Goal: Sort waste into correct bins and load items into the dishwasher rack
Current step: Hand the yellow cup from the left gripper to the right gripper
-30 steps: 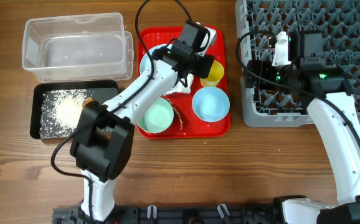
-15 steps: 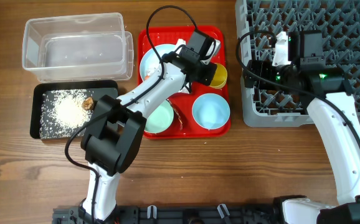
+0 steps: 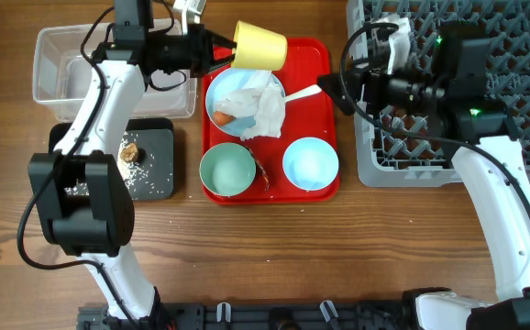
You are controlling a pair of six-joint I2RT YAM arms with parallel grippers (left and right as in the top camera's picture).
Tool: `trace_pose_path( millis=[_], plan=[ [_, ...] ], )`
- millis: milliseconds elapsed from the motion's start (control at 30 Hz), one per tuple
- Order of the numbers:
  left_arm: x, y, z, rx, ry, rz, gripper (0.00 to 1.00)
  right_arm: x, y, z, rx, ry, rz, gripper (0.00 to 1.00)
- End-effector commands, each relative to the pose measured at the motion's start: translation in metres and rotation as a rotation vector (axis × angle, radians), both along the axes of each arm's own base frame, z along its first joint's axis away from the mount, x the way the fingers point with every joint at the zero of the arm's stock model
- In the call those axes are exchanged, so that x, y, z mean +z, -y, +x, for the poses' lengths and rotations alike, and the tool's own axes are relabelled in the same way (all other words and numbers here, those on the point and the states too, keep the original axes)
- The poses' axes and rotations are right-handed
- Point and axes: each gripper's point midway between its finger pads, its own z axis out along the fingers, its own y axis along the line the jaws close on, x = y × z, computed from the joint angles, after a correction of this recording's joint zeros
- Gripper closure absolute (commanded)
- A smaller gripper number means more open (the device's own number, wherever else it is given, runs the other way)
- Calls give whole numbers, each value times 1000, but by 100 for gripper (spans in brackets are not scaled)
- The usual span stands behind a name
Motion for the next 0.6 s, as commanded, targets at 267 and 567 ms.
trace_pose_path(
  millis=[267, 567],
  plan=[
    [34, 55, -53, -268, 92, -133, 96, 12, -39, -8, 405, 86, 253, 0],
    [32, 71, -60, -293, 104, -122, 96, 17, -41, -4, 393, 67, 269, 18]
  ],
)
